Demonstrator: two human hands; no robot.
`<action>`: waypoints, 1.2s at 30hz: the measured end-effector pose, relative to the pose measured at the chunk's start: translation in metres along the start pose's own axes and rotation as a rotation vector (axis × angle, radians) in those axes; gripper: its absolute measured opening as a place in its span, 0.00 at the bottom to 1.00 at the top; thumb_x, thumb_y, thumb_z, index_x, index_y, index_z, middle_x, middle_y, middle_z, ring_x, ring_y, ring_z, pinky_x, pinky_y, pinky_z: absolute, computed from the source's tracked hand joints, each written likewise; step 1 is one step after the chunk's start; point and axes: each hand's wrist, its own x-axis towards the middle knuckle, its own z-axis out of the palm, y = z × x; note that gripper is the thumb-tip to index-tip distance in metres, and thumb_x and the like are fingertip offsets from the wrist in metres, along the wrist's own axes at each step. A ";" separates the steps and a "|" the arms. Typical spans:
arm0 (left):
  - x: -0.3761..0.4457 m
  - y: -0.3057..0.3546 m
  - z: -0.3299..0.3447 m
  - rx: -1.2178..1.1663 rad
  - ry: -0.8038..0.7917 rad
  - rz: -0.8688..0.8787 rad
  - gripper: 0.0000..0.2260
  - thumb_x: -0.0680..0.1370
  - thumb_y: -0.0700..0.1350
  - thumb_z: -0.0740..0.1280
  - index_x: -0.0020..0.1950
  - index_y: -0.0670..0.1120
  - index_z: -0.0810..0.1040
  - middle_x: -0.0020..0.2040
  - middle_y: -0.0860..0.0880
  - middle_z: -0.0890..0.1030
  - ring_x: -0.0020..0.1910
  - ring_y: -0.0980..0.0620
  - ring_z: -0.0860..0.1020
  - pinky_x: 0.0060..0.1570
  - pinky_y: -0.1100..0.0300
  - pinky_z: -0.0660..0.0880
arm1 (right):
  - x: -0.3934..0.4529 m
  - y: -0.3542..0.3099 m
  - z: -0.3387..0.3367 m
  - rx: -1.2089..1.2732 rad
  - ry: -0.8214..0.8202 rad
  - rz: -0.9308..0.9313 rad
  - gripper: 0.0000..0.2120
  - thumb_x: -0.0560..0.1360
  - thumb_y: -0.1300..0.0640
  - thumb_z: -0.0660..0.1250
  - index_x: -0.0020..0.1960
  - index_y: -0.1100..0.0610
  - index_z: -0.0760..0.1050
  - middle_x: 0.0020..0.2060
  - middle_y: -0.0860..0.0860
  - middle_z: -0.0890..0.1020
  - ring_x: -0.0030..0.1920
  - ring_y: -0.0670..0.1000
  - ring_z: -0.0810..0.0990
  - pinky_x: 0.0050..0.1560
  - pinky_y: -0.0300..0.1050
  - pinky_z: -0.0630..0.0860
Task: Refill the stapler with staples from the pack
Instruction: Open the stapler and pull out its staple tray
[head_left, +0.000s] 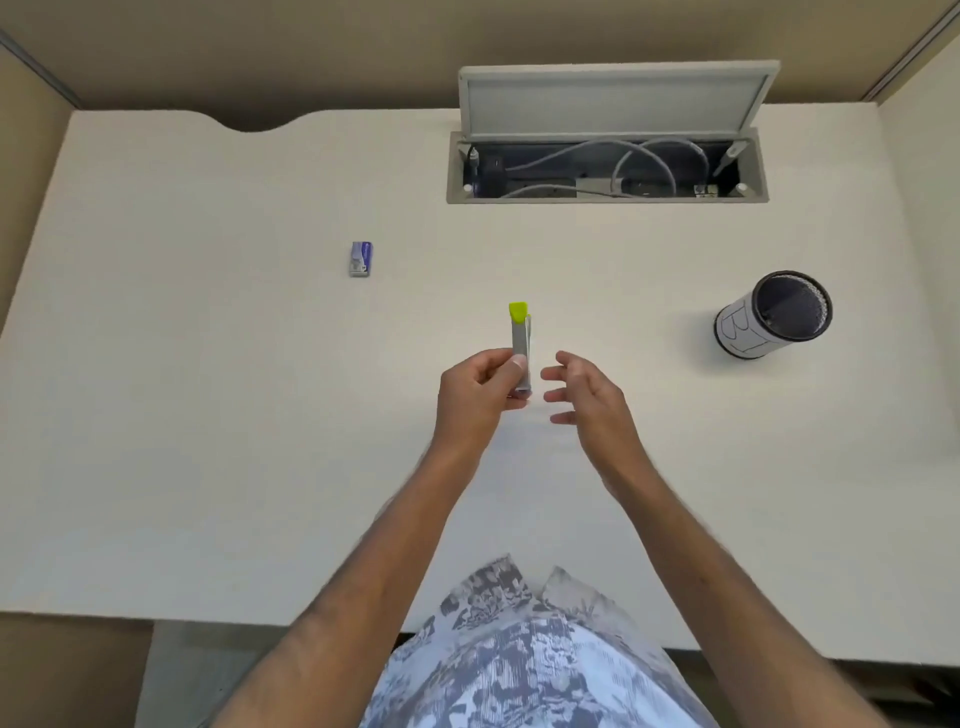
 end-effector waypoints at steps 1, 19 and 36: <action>-0.013 0.003 -0.005 -0.034 -0.018 0.003 0.08 0.82 0.41 0.69 0.57 0.40 0.85 0.41 0.47 0.84 0.38 0.52 0.83 0.44 0.58 0.83 | -0.004 -0.007 0.002 0.045 -0.027 0.004 0.17 0.87 0.51 0.55 0.71 0.55 0.74 0.58 0.52 0.83 0.49 0.49 0.80 0.51 0.49 0.79; -0.122 0.055 -0.042 0.065 -0.071 0.333 0.18 0.80 0.42 0.67 0.69 0.50 0.71 0.42 0.41 0.87 0.41 0.41 0.87 0.43 0.42 0.86 | -0.061 -0.068 0.016 0.453 -0.494 -0.033 0.13 0.80 0.52 0.66 0.58 0.59 0.80 0.37 0.50 0.78 0.36 0.53 0.72 0.38 0.53 0.65; -0.117 0.062 -0.037 0.413 -0.098 0.506 0.12 0.84 0.49 0.66 0.66 0.55 0.71 0.32 0.44 0.77 0.29 0.41 0.74 0.27 0.48 0.76 | -0.091 -0.073 0.037 0.657 -0.529 0.072 0.13 0.87 0.49 0.54 0.58 0.58 0.69 0.38 0.51 0.81 0.38 0.51 0.80 0.37 0.44 0.76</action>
